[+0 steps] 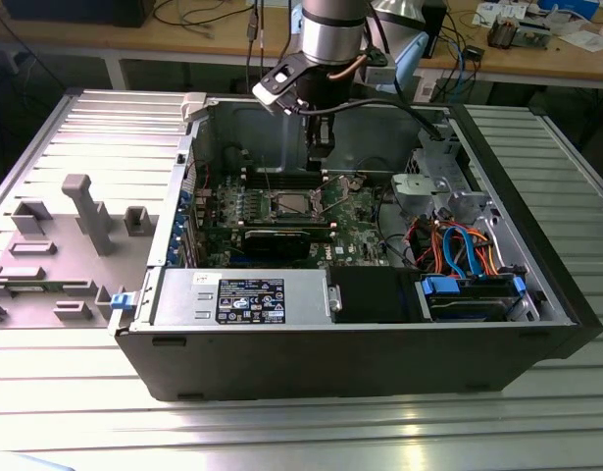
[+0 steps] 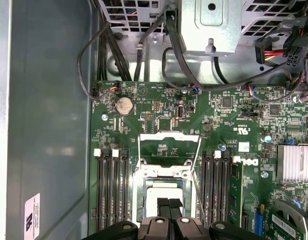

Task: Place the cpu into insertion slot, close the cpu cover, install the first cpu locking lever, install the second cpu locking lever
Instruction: 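Close the cpu cover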

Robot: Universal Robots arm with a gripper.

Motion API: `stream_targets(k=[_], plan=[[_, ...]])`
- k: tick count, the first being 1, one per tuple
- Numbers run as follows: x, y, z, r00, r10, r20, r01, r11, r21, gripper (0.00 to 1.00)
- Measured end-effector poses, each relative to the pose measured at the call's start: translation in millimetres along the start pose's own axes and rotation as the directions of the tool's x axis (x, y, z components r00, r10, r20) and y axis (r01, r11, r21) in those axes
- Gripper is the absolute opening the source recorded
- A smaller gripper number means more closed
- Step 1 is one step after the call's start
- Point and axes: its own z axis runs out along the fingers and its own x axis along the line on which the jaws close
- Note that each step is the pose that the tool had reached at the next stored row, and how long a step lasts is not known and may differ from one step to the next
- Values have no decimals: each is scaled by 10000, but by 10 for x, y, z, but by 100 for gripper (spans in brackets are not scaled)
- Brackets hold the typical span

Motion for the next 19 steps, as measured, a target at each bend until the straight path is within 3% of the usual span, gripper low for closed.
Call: stream_targets(k=[19], plan=[[-26, 25, 25, 10000, 0, -1, 0, 10000, 0, 11]])
